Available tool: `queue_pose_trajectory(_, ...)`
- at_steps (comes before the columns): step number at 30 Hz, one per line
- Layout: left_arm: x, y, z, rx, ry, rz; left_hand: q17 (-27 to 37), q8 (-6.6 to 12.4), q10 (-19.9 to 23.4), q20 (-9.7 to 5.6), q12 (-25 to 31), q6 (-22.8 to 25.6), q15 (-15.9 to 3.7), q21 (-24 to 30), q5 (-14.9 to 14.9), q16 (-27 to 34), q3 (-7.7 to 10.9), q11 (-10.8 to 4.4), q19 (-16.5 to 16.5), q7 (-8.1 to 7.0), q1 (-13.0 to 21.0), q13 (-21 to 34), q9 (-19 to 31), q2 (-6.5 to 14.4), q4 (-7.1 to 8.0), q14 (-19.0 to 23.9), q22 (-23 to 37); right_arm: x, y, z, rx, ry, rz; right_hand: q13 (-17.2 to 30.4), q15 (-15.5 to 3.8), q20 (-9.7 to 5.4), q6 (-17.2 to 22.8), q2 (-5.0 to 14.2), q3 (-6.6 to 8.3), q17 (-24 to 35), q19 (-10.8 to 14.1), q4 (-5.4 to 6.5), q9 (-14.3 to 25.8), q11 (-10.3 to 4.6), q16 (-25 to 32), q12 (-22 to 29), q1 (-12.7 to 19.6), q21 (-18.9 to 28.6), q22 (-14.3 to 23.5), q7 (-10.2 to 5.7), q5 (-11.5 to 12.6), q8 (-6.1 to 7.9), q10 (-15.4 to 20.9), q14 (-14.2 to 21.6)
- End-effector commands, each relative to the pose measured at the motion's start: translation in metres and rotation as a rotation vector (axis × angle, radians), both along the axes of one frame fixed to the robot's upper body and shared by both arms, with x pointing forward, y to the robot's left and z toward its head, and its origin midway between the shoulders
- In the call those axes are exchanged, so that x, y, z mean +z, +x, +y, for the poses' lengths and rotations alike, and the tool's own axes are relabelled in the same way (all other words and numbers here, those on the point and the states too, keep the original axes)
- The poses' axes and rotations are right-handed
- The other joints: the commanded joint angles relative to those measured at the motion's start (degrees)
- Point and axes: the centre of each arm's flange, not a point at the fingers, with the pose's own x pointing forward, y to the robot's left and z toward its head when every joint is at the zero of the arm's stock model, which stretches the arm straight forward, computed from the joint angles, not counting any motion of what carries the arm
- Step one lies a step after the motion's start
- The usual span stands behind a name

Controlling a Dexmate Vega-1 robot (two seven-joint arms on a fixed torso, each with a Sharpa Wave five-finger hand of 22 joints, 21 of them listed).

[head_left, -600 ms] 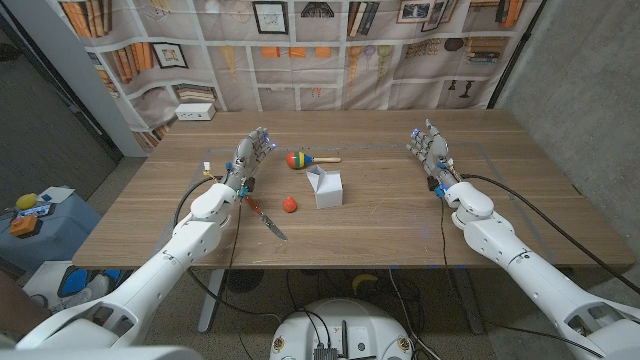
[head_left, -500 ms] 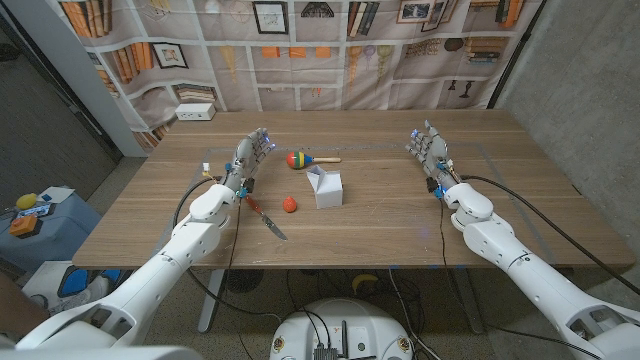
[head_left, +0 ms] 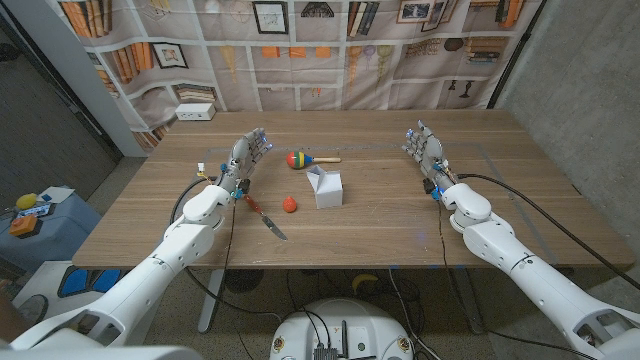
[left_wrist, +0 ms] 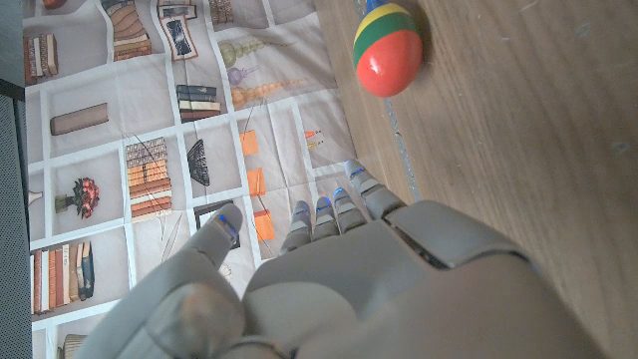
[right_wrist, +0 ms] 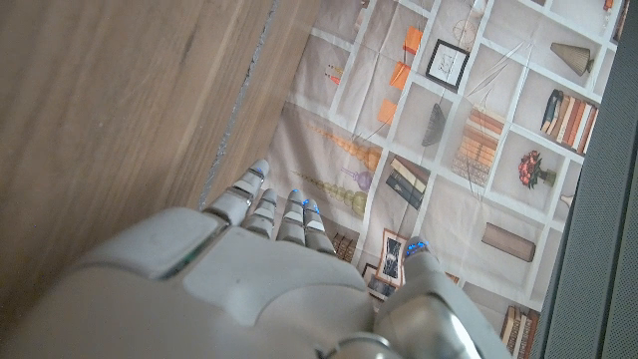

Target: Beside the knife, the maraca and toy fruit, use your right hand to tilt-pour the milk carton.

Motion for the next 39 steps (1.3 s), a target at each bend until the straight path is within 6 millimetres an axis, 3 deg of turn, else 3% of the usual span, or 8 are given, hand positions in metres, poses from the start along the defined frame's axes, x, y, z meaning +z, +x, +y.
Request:
queue_pose_trajectory(1, 0.000, -0.009, 0.008, 0.023, 0.005, 0.007, 0.2, 0.27, 0.4, 0.18, 0.3, 0.3, 0.51, 0.3, 0.3, 0.1, 0.46, 0.20, 0.7, -0.13, 0.7, 0.1, 0.2, 3.8, -0.25, 0.3, 0.3, 0.008, -0.007, 0.010, -0.018, -0.096, -0.039, 0.1, 0.06, -0.35, -0.2, -0.54, 0.33, 0.0, 0.3, -0.39, 0.3, -0.29, 0.2, 0.1, 0.4, 0.3, 0.1, -0.21, 0.6, -0.09, 0.3, 0.1)
queue_pose_trajectory(12, 0.000, -0.019, 0.011, 0.041, -0.003, -0.012, 0.2, 0.29, 0.7, 0.22, 0.2, 0.7, 0.16, 0.3, 0.2, 0.1, 1.09, -0.10, 0.8, -0.77, 1.0, 0.1, 0.2, 3.6, -1.07, 0.5, 0.3, 0.008, -0.019, 0.014, -0.043, -0.203, -0.073, 0.1, -0.26, -0.92, -0.6, -1.26, 0.64, -0.5, 0.0, -1.91, 0.3, -0.79, 0.0, 0.0, 2.0, 0.2, 0.1, -0.60, 0.6, -0.27, -0.1, 0.2)
queue_pose_trajectory(22, 0.006, -0.020, 0.012, 0.046, 0.000, -0.021, 0.1, 0.23, 0.6, 0.09, 0.2, 0.7, -0.03, 0.2, 0.1, 0.0, 1.45, -0.36, 0.9, -1.00, 1.2, 0.1, 0.2, 3.6, -1.57, 0.5, 0.3, 0.012, -0.024, 0.021, -0.053, -0.332, -0.102, 0.1, -0.17, -1.32, -2.3, -3.42, 0.59, -1.0, -1.1, -4.53, 0.4, -0.62, -0.4, -0.3, 4.1, -0.1, 0.0, -0.81, 0.5, -0.52, -1.5, -0.4)
queue_pose_trajectory(32, 0.009, -0.014, 0.012, 0.052, -0.013, -0.023, 0.1, 0.21, 0.8, 0.06, 0.2, 0.8, -0.17, 0.2, 0.0, 0.0, 1.83, -0.58, 0.9, -1.04, 1.4, 0.1, 0.3, 3.6, -2.08, 0.7, 0.3, 0.016, -0.025, 0.031, -0.059, -0.481, -0.120, 0.3, -0.01, -1.39, -6.7, -5.50, 1.10, -1.5, -2.4, -7.89, 0.6, -0.99, -0.9, -0.5, 8.3, -0.2, 0.0, -1.40, 0.9, -0.78, -4.3, -2.0)
queue_pose_trajectory(39, 0.012, -0.014, 0.013, 0.055, -0.017, -0.018, 0.1, 0.21, 1.0, 0.04, 0.2, 1.0, -0.32, 0.3, 0.0, 0.1, 2.09, -0.69, 1.1, -1.01, 1.4, 0.1, 0.3, 3.6, -2.36, 1.0, 0.3, 0.020, -0.032, 0.032, -0.068, -0.565, -0.149, 0.3, 0.29, -1.06, -9.8, -6.81, 1.23, -1.7, -3.8, -8.67, 0.6, -0.88, -1.1, -0.5, 10.6, -0.4, 0.0, -1.57, 1.3, -0.96, -5.9, -3.0)
